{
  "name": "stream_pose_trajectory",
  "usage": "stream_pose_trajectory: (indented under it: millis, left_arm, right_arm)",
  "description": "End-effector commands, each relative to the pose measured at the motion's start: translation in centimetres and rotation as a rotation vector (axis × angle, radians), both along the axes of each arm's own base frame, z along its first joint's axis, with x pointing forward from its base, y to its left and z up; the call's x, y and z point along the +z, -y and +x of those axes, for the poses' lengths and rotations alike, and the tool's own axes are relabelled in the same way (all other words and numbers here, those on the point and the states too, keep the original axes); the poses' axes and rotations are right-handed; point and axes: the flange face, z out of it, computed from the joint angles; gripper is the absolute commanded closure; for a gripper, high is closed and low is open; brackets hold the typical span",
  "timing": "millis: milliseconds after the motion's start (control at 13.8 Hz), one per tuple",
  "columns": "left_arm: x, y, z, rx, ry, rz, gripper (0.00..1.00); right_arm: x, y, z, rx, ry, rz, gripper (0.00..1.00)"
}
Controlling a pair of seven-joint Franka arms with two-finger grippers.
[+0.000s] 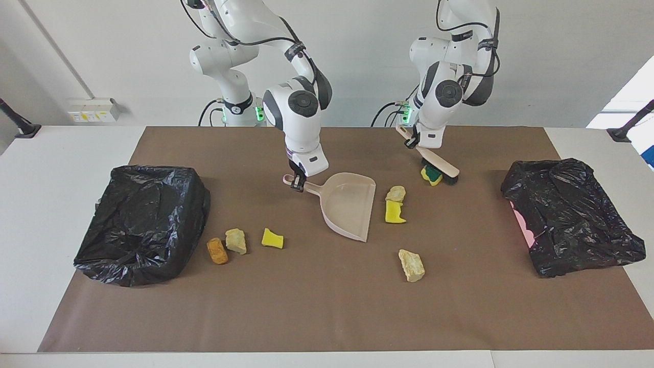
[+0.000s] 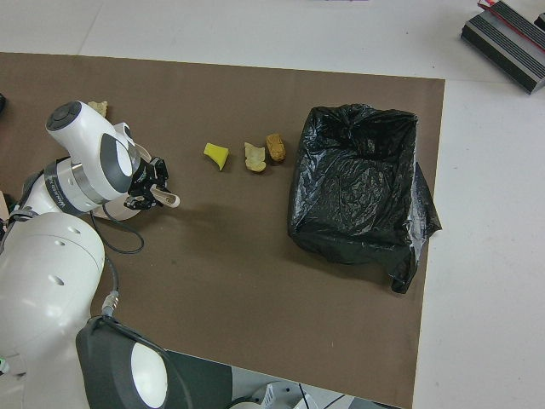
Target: Sweep and dump trash in bin
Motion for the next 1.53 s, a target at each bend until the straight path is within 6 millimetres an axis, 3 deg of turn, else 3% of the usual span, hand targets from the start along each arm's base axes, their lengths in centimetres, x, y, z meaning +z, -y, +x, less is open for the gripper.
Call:
stream_pose_trajectory:
  millis: [0, 291, 945, 1091, 1236, 1309, 1455]
  left_arm:
    - [-1.8, 4.3, 2.0, -0.03, 0.05, -0.066, 1.0]
    - [0.5, 10.4, 5.4, -0.105, 0.116, -0.146, 1.0]
    - [2.5, 18.1, 2.4, -0.532, 0.158, -0.31, 1.0]
    - [3.3, 18.6, 2.9, -0.548, 0.145, -0.316, 1.0]
    - [4.2, 17.5, 3.3, -0.592, 0.082, -0.317, 1.0]
    - [4.9, 16.8, 4.1, -0.601, 0.07, -0.314, 1.0]
    - [5.7, 14.7, 7.9, -0.614, 0.108, -0.252, 1.0]
  right_arm:
    - [-0.2, 0.1, 0.2, 0.012, 0.017, -0.003, 1.0]
    - [-0.2, 0.0, 0.1, 0.014, 0.017, -0.003, 1.0]
    - [-0.2, 0.0, 0.1, 0.014, 0.017, -0.003, 1.0]
    - [-0.2, 0.0, 0.1, 0.014, 0.015, -0.004, 1.0]
    - [-0.2, 0.1, 0.2, 0.012, 0.015, -0.004, 1.0]
    - [-0.2, 0.0, 0.1, 0.014, 0.017, -0.003, 1.0]
    - [-0.2, 0.1, 0.2, 0.012, 0.015, -0.004, 1.0]
